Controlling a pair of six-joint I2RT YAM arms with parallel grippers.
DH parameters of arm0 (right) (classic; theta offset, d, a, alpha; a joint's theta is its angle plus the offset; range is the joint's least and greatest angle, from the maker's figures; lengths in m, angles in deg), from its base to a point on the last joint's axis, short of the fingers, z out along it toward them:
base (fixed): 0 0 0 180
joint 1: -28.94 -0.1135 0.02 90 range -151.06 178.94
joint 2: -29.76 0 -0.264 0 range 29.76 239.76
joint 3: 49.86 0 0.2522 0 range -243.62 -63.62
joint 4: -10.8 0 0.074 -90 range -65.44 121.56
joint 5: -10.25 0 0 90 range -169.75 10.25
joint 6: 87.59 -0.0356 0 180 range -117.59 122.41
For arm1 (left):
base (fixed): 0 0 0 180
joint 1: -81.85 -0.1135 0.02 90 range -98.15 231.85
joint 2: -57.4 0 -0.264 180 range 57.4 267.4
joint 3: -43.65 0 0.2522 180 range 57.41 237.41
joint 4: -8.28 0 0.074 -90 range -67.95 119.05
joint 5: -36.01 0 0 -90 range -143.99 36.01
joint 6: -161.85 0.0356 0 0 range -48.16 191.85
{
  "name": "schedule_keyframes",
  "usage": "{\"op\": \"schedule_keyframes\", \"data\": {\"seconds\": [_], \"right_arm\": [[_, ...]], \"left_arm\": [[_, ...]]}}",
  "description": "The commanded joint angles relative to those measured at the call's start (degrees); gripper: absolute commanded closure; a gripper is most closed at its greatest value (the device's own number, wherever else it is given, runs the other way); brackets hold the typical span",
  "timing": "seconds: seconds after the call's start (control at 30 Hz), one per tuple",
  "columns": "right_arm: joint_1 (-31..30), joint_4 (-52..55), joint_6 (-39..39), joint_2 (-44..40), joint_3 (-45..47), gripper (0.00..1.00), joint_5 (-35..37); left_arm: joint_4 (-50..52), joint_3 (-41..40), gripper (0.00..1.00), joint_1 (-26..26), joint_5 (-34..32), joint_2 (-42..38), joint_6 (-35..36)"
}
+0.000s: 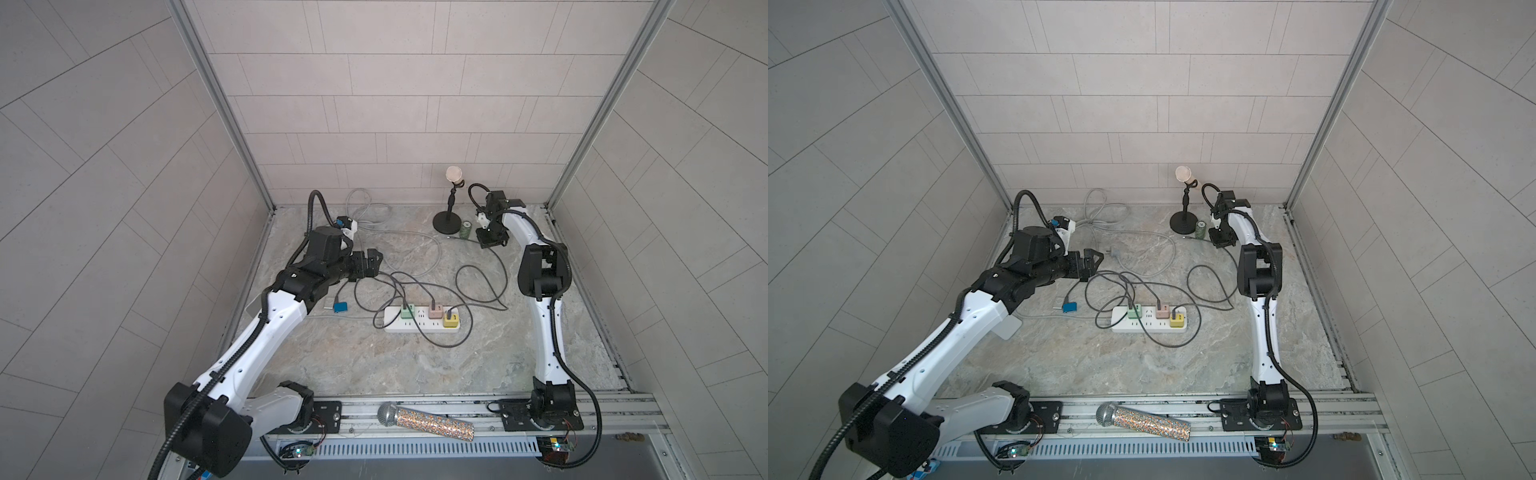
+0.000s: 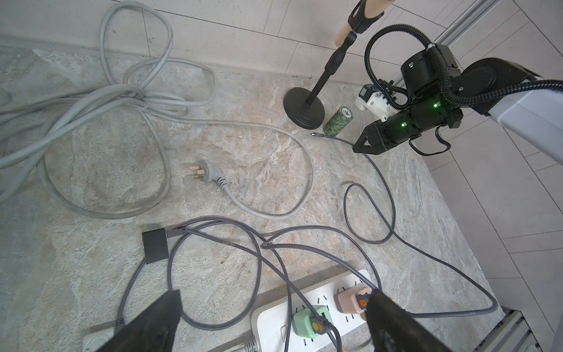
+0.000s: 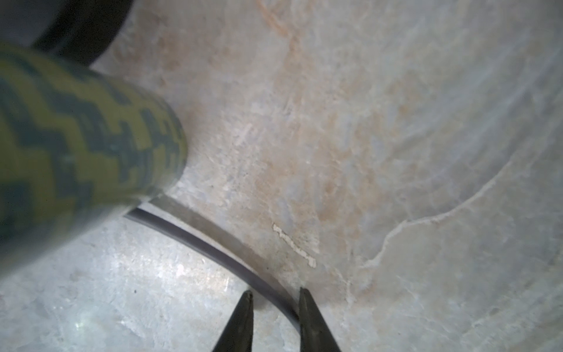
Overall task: Charge mp3
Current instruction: Pick up the charging cable from the center of the board.
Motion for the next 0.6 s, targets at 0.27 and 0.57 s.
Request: {"op": "schedule_keyframes", "data": {"seconds": [0.27, 0.57], "right_arm": [[0.3, -4.1, -2.1, -10.4, 19.0, 0.96, -4.1], [-2.5, -15.6, -5.2, -27.7, 39.5, 1.00, -2.8]], "left_arm": [[-1.7, -0.8, 0.01, -0.5, 1.6, -3.2, -1.5], [-17.8, -5.5, 0.10, -0.4, 9.2, -0.5, -18.9]]}}
